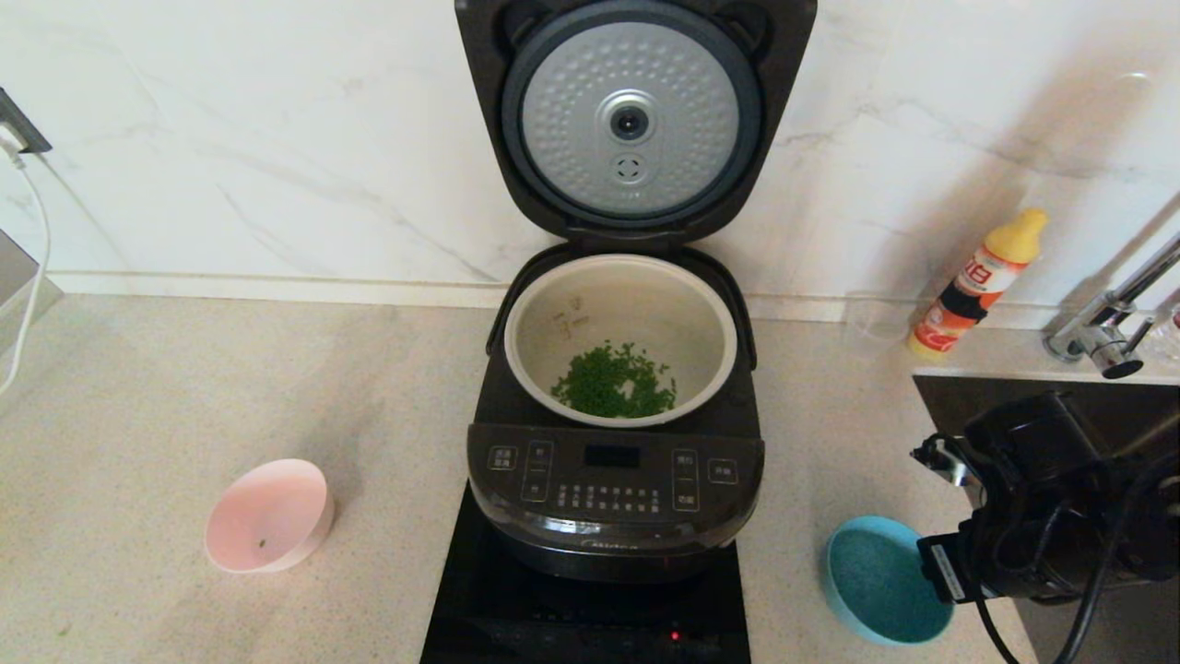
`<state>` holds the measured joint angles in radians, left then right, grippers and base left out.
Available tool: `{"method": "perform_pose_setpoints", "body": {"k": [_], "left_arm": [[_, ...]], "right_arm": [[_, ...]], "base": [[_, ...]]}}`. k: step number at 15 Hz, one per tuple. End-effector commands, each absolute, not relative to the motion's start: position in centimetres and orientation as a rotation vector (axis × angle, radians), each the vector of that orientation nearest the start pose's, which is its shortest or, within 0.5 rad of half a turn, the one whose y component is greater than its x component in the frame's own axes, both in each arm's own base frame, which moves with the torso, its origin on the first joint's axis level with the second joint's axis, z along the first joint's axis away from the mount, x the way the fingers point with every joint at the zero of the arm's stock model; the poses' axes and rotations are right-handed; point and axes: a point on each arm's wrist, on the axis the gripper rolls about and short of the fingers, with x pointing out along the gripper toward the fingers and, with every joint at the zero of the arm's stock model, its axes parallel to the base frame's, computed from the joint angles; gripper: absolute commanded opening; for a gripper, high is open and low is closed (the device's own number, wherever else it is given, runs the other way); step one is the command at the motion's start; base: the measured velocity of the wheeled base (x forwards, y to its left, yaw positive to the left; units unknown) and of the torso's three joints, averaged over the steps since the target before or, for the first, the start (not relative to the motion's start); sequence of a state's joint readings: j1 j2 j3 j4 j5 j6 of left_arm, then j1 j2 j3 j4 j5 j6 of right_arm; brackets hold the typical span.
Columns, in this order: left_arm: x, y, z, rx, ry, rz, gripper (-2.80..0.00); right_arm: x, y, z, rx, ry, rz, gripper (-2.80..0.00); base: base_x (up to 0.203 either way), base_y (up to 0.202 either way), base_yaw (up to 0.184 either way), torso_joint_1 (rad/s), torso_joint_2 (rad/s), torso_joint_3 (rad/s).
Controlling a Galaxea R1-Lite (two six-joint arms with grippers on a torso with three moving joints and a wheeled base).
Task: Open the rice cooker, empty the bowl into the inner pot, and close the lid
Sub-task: Pick up the bowl on the table
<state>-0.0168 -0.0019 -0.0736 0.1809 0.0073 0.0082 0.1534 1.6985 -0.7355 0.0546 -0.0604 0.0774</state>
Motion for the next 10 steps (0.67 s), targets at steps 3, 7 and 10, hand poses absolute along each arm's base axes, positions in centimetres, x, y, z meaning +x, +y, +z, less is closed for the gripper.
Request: {"method": "perform_pose_setpoints", "body": {"k": [3,7,10], "left_arm": [[-3.0,0.1,7.7,0.009,0.107,-0.010,-2.80],[-3.0,0.1,7.7,0.009,0.107,-0.010,-2.80],[-3.0,0.1,7.7,0.010,0.106,-0.010,-2.80]], "right_arm": [[25.0,3.9,12.2,-0.038,0.987,0.051,-2.80],[24.5,3.8,15.2,0.017,1.001,0.060,-2.80],[23.7,3.6,17.6,0.081,1.023,0.109,-2.80]], "base": [[0.000,0.000,0.000,0.000,0.00,0.000],[0.000,0.000,0.000,0.000,0.00,0.000],[0.000,0.000,0.000,0.000,0.00,0.000]]}}
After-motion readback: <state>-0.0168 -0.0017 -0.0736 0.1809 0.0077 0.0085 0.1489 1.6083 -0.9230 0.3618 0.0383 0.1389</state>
